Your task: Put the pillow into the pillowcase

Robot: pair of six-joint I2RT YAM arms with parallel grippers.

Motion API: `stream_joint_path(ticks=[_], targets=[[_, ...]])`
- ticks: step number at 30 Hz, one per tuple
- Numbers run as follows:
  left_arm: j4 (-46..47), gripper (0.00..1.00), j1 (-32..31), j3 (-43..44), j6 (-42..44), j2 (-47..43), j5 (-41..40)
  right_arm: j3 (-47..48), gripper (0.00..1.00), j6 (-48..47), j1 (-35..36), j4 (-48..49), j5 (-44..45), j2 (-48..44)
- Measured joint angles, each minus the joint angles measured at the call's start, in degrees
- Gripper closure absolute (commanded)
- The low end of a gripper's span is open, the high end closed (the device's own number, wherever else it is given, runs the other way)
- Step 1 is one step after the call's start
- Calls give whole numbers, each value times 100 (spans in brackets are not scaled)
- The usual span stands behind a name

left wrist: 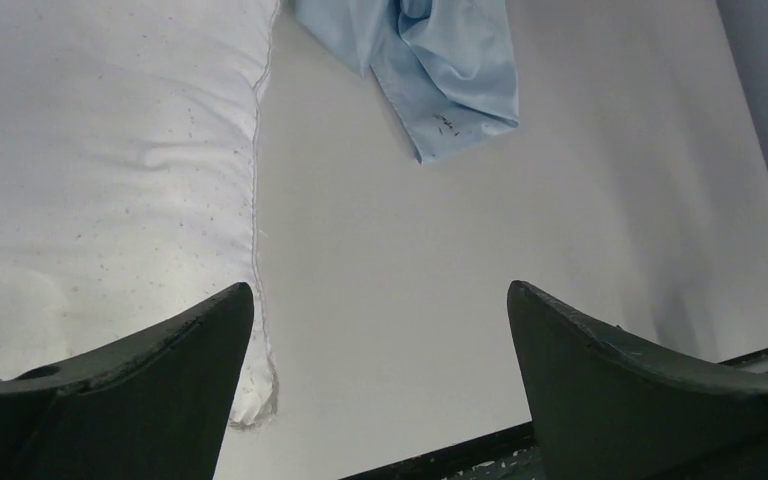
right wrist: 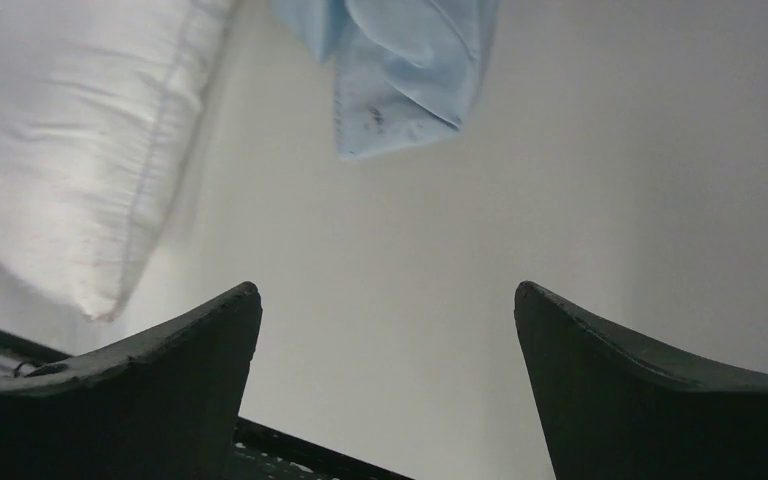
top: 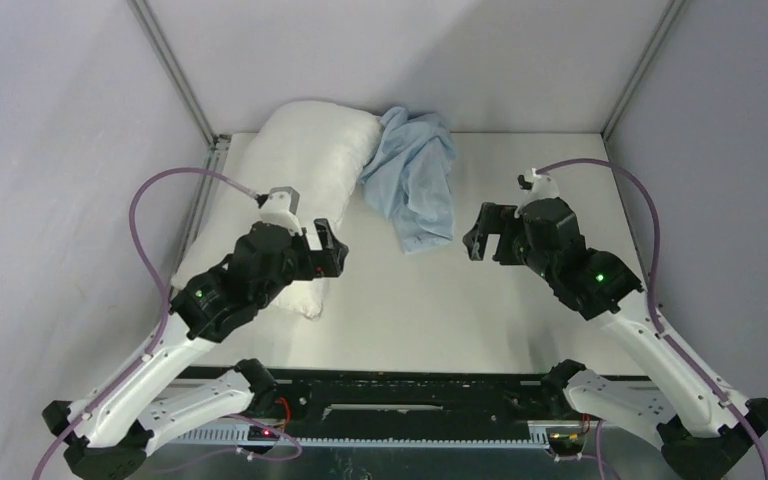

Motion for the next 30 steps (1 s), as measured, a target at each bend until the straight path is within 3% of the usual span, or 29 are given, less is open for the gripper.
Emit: stream_joint_path(ticks=[8, 13, 21, 25, 30], targets=[[9, 0, 0, -87, -129, -411, -227, -256, 0, -103, -474, 37, -229, 66], [7, 0, 37, -234, -133, -474, -208, -258, 0, -328, -802, 420, -785, 599], [-70, 0, 192, -321, -140, -415, 2, -85, 0, -697, -1576, 1585, -1672, 2518], [-168, 0, 306, -321, -136, -466, 153, 382, 1, -719, -1735, 2002, -1834, 3630], [-260, 0, 350, -321, -133, -483, 315, 1373, 10, -702, -1779, 2238, -1917, 5005]])
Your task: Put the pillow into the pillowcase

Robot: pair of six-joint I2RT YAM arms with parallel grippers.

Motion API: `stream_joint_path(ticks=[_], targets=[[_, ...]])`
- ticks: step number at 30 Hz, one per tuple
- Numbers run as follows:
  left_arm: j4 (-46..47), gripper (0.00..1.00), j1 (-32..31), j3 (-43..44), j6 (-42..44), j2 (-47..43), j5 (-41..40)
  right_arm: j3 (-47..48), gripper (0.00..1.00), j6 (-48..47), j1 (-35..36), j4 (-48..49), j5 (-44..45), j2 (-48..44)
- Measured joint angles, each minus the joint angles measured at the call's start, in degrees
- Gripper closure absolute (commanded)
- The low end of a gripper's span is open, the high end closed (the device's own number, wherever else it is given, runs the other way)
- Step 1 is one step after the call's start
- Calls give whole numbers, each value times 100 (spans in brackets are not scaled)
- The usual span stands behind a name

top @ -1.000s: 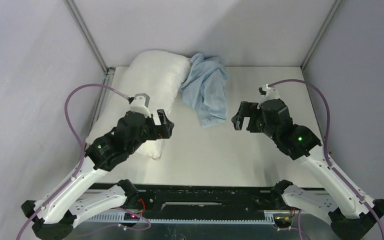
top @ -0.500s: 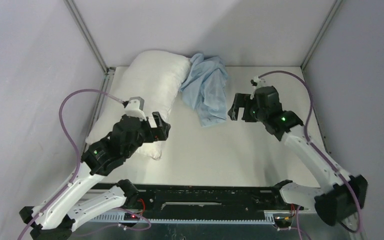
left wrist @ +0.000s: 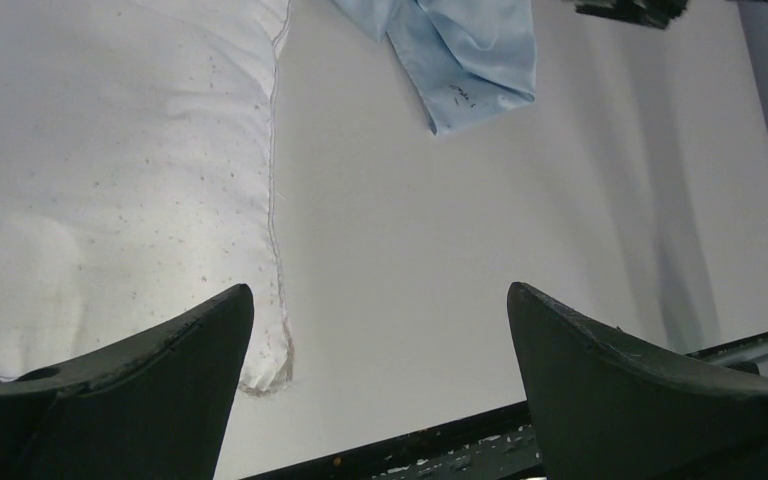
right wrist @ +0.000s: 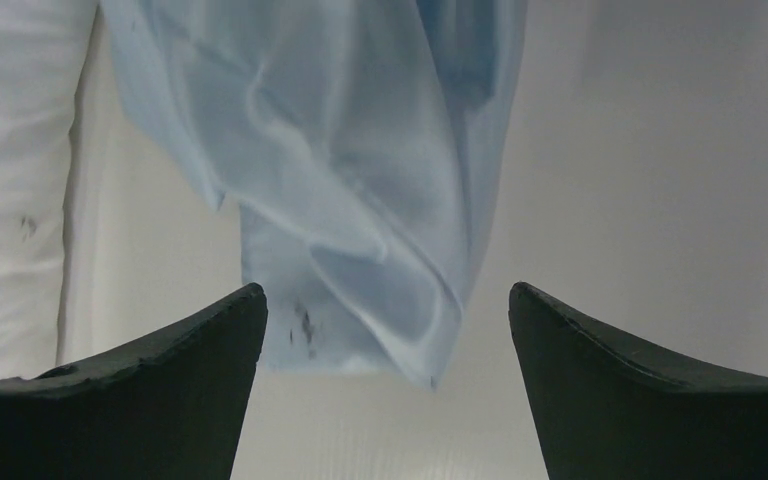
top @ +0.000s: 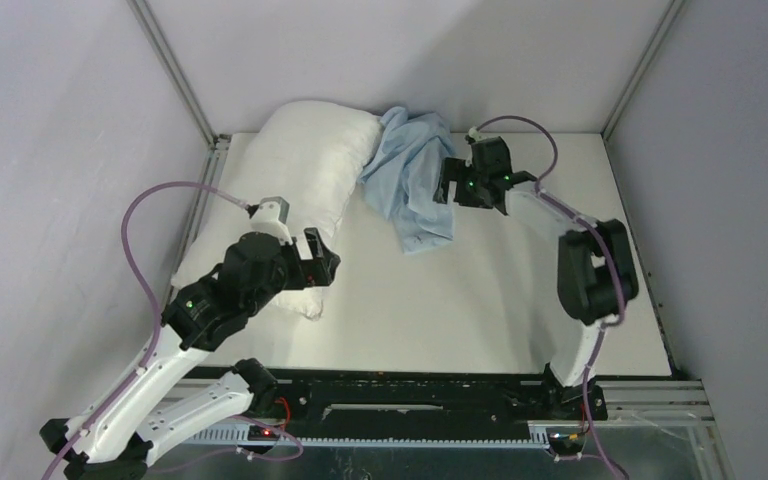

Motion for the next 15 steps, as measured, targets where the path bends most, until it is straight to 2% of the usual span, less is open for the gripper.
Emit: stream_joint_path(ticks=[4, 6, 11, 15], targets=[[-63, 0, 15, 2, 7, 0, 37, 627, 24, 26, 15, 83, -11, 831], [-66, 0, 26, 2, 9, 0, 72, 802, 35, 39, 46, 44, -4, 1104], [-63, 0, 46, 2, 11, 24, 131, 841, 100, 94, 201, -63, 20, 1370], [-44, 0, 61, -15, 11, 81, 164, 234, 100, 304, 424, -59, 96, 1102]])
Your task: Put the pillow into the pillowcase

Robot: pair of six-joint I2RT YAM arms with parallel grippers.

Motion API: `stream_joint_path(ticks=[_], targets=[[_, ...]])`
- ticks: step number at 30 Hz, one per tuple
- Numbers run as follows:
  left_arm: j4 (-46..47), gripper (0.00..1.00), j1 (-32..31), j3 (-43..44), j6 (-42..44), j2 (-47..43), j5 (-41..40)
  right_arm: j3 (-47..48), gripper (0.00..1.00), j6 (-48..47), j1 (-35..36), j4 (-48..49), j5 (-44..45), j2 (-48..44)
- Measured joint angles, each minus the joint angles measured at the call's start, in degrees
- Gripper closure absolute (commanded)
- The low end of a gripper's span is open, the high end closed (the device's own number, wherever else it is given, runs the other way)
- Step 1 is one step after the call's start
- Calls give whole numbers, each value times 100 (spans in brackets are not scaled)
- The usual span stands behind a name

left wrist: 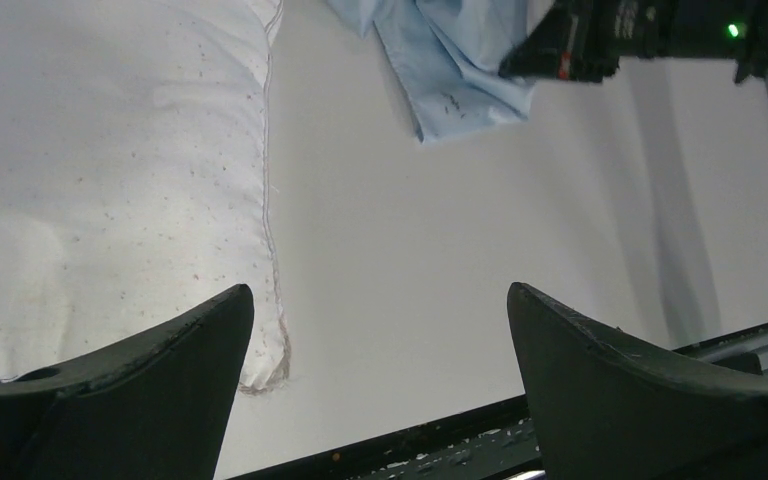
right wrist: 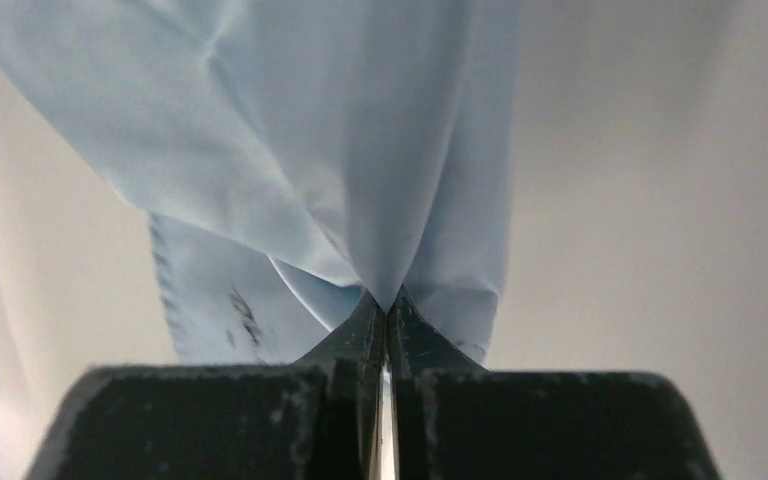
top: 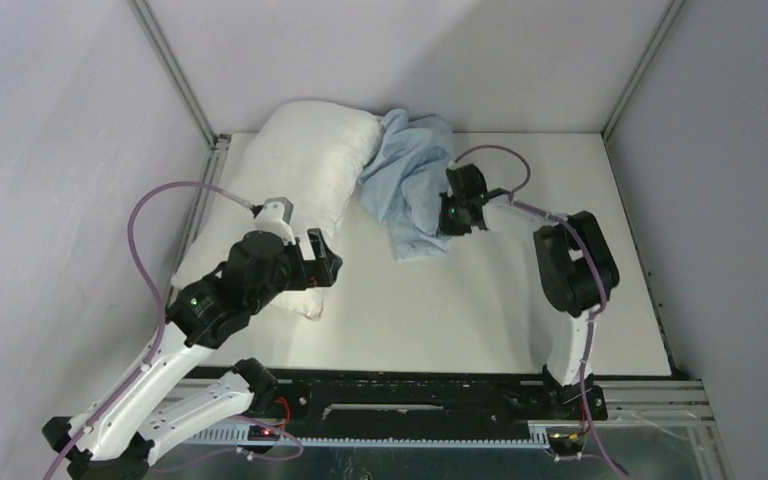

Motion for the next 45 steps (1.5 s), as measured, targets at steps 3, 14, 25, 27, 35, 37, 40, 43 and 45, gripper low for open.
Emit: stream_joint_path(ticks=[3, 14, 25, 27, 35, 37, 40, 43, 45], targets=[[42, 0, 24, -103, 0, 11, 55, -1032, 100, 219, 273, -28, 166, -730], [264, 0, 70, -557, -26, 127, 243, -3654, 19, 1156, 2024, -925, 1130, -4625], [240, 0, 341, -778, -293, 79, 262, -1016, 5, 70, 2940, -1104, 2376, -3211], [98, 0, 599, -778, -299, -7, 254, -691, 4, -184, 3136, -1043, 2433, -2621], [-372, 0, 1318, -778, -299, -557, 264, 446, 3, -855, 3289, -979, 2179, -643], [-404, 0, 1322, -772, -297, -647, 299, 732, 4, -896, 3254, -997, 2096, -195], [-444, 0, 1329, -769, -295, -654, 387, 903, 11, -881, 3189, -966, 1910, 203], [-459, 1, 1329, -769, -293, -649, 463, 911, 27, -780, 3016, -931, 1648, 431], [-459, 3, 1329, -769, -291, -645, 546, 911, 45, -702, 2852, -881, 1467, 540]])
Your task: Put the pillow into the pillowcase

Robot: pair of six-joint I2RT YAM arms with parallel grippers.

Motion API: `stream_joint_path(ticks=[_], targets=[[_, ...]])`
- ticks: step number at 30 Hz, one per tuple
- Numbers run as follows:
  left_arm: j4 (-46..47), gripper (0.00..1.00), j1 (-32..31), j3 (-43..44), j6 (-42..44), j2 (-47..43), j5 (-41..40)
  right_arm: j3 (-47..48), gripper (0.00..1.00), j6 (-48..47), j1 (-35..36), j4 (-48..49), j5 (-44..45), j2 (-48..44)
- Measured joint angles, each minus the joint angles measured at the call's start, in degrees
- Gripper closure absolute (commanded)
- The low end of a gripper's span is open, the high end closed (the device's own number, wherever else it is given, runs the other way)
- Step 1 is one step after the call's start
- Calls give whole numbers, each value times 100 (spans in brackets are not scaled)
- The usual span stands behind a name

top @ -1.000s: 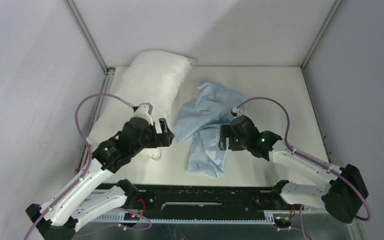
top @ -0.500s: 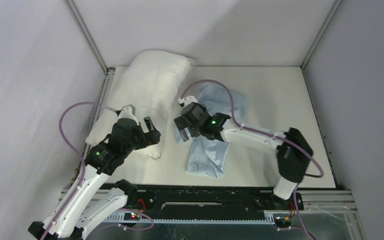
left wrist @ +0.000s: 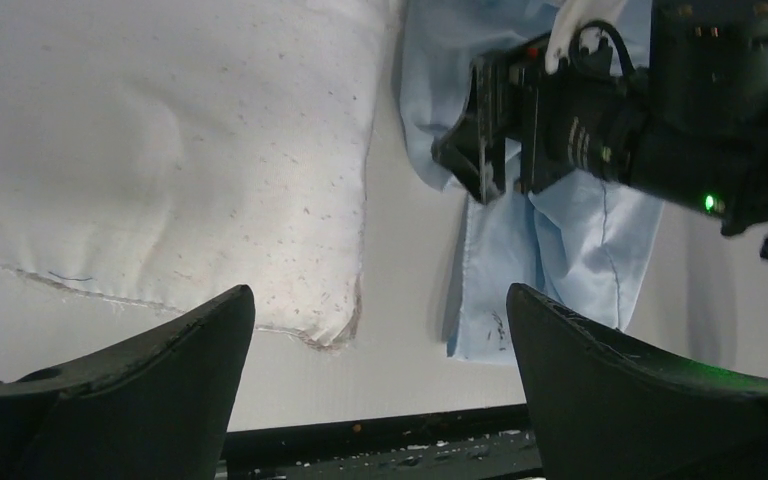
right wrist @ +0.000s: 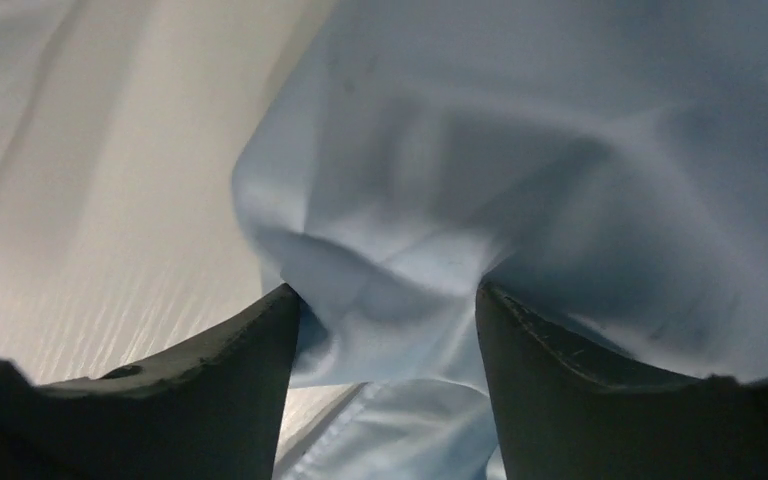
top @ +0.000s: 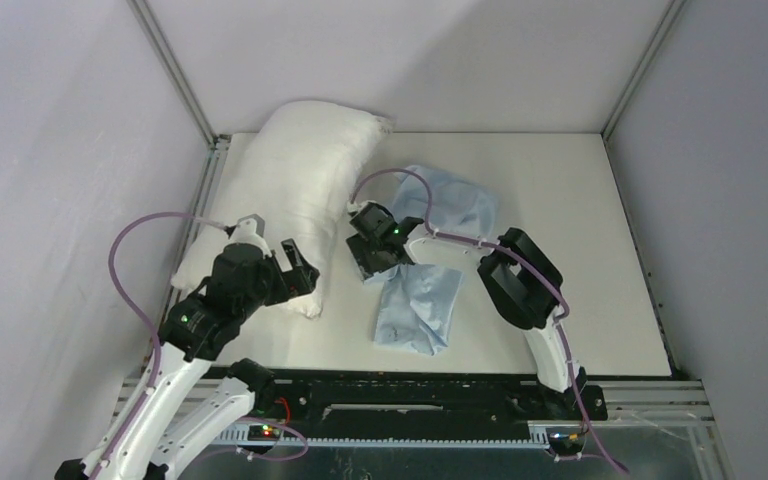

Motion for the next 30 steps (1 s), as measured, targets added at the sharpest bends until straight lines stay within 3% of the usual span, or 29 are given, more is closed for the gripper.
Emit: stream_joint_path(ticks=[5, 11, 16, 24, 30], targets=[[61, 6, 0, -2, 9, 155, 282, 24, 100, 190, -358, 92, -396, 162], [588, 6, -160, -195, -35, 330, 608, 50, 100, 452, -645, -39, -656, 7], [1099, 7, -726, -452, -164, 887, 654, 157, 100, 564, -981, -470, -723, -883], [2243, 8, -1211, -531, -295, 2623, 752, 483, 100, 616, -1711, -942, -461, -2922], [2876, 14, -1703, -531, -457, 4203, 800, -354, 100, 765, -2988, -1419, -212, -4468]])
